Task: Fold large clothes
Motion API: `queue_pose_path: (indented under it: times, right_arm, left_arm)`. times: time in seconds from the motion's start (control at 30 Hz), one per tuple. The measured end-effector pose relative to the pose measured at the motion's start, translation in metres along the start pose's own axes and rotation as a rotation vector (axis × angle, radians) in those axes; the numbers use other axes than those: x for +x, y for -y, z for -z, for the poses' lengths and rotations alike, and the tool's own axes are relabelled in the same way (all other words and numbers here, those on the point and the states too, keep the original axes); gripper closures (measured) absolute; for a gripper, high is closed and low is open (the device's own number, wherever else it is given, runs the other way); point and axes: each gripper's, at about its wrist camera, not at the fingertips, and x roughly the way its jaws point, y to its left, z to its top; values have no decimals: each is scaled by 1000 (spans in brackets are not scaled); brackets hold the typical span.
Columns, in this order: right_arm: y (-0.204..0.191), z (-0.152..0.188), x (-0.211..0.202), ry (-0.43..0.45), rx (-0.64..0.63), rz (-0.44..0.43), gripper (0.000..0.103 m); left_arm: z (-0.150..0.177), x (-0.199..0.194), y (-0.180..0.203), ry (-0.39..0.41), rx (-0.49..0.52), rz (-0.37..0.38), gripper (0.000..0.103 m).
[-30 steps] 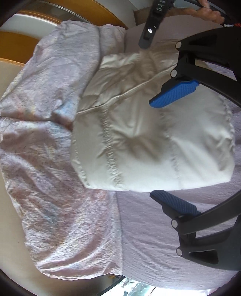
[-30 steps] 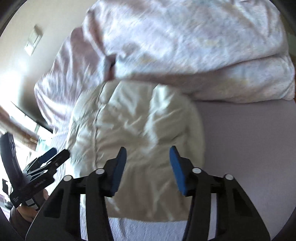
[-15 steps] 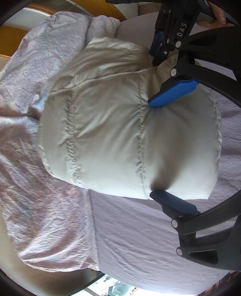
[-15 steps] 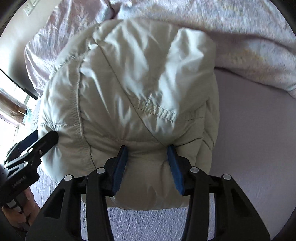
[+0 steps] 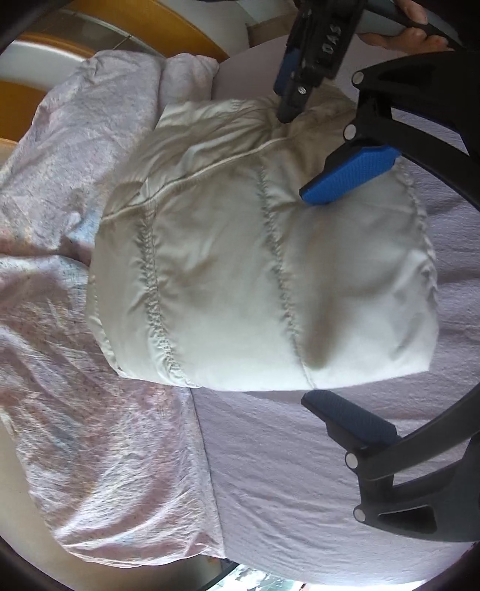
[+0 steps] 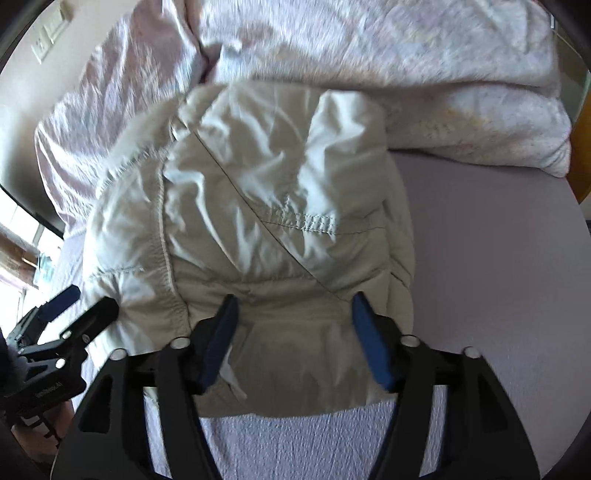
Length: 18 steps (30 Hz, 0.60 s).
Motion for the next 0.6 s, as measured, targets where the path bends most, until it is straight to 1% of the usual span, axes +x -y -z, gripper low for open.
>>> queue_pose_path:
  times: [0.03, 0.07, 0.2, 0.27, 0.37, 0.43, 0.6]
  right_arm:
    - [0, 2, -5, 13, 0, 11, 16]
    - [-4, 4, -13, 31, -5, 30, 9]
    - [-9, 16, -32, 57, -43, 57, 7]
    - [-8, 22, -41, 58, -53, 49, 6]
    - [-11, 42, -56, 54, -78, 51, 6]
    - [-7, 66, -71, 53, -92, 57, 6]
    - [-4, 86, -82, 27, -91, 44, 6]
  left_arm:
    - [2, -3, 0, 4, 5, -5, 3]
    - [3, -5, -1, 3, 3, -10, 3]
    - [8, -13, -7, 3, -37, 3, 3]
    - [12, -19, -11, 10, -51, 4, 3]
    - [22, -29, -16, 25, -55, 5, 3]
    - [29, -35, -19, 30, -55, 9, 3]
    - [47, -49, -22, 28, -63, 10, 3]
